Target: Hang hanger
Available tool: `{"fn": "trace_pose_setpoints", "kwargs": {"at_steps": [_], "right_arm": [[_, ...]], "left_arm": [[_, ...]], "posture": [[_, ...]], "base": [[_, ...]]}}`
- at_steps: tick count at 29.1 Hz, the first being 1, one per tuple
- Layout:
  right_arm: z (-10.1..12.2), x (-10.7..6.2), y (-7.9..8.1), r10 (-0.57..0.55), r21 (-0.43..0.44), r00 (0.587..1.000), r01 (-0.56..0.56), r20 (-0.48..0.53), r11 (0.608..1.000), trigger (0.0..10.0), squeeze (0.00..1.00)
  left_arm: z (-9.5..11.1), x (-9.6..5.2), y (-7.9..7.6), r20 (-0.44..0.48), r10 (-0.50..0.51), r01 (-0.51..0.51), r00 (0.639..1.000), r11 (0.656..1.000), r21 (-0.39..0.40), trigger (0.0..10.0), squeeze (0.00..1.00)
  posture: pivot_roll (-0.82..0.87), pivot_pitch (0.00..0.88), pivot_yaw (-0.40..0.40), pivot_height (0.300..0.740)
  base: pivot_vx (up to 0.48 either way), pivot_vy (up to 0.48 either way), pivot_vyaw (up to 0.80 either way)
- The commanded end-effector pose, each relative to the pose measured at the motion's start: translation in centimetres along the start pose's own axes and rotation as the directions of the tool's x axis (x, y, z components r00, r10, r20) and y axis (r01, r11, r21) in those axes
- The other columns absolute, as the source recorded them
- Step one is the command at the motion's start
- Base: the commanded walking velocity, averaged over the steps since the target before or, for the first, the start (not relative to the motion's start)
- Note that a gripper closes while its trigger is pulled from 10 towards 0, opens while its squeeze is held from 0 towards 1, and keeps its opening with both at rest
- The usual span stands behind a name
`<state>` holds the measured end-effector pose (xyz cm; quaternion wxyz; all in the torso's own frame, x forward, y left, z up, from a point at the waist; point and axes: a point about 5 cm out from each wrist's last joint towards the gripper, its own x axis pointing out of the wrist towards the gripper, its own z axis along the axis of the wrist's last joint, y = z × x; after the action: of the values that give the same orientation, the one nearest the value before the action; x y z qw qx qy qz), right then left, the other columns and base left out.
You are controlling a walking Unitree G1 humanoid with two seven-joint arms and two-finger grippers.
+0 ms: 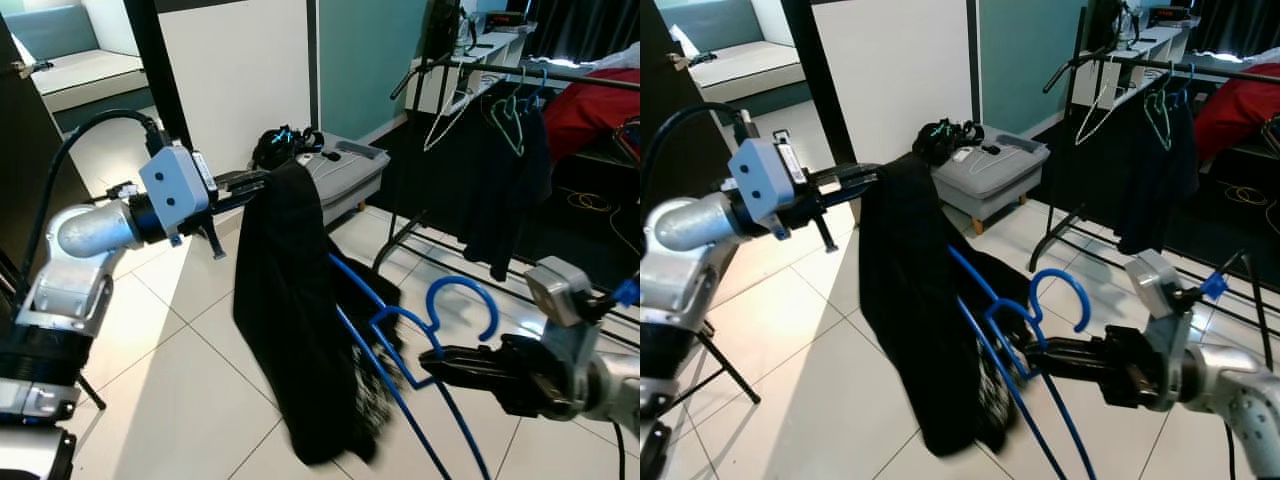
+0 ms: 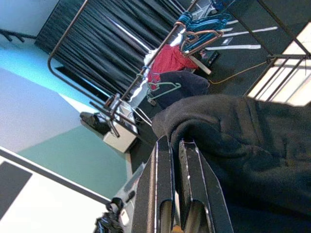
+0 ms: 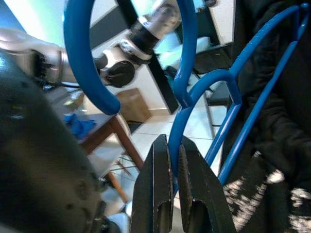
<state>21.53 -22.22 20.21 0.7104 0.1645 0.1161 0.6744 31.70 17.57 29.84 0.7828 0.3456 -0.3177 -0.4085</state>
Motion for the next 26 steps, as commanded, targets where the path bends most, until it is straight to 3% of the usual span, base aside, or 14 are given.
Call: {"fn": "trace_pose_setpoints", "kwargs": {"at_steps": [1,9,11,14,18,26], "right_arm": [[0.0,0.4,0.7,0.056,0.020,0.998,-0.055,-0.015,0.998,10.0,0.00],[-1.1,1.2,1.2,0.099,0.096,0.994,-0.094,-0.051,0.991,10.0,0.00],[-1.2,1.3,0.8,0.078,0.087,0.996,-0.074,-0.046,0.993,10.0,0.00],[-0.6,2.0,-1.8,-0.066,-0.001,0.998,0.066,0.022,0.998,10.0,0.00],[-0.2,3.0,-2.3,-0.059,-0.022,0.997,0.060,0.058,0.998,10.0,0.00],[0.6,4.3,-3.1,-0.065,-0.086,0.995,0.071,0.075,0.994,10.0,0.00]], "left_arm": [[0.5,-0.1,0.6,0.003,-0.018,0.018,1.000,0.998,0.059,10.0,0.00],[1.5,1.0,-0.1,0.073,-0.057,0.051,0.996,0.996,0.076,10.0,0.00],[2.1,1.5,-0.4,0.111,-0.078,0.070,0.991,0.995,0.072,10.0,0.00],[4.9,3.3,-1.5,0.253,-0.137,0.121,0.958,0.989,0.080,10.0,0.00],[6.4,4.2,-2.0,0.333,-0.172,0.153,0.927,0.985,0.084,10.0,0.00],[6.1,4.6,-2.8,0.308,-0.248,0.221,0.918,0.968,0.120,10.0,0.00]], "posture": [[-0.09,0.000,0.044,0.740],[-0.09,0.000,0.033,0.740],[-0.08,0.000,0.030,0.740],[-0.07,0.000,0.028,0.740],[-0.07,0.000,0.027,0.740],[-0.07,0.000,0.037,0.740]], "base": [[0.000,0.000,0.00],[0.000,0.000,0.00],[0.000,0.000,0.00],[0.000,0.000,0.00],[0.000,0.000,0.00],[0.000,0.000,0.00]]}}
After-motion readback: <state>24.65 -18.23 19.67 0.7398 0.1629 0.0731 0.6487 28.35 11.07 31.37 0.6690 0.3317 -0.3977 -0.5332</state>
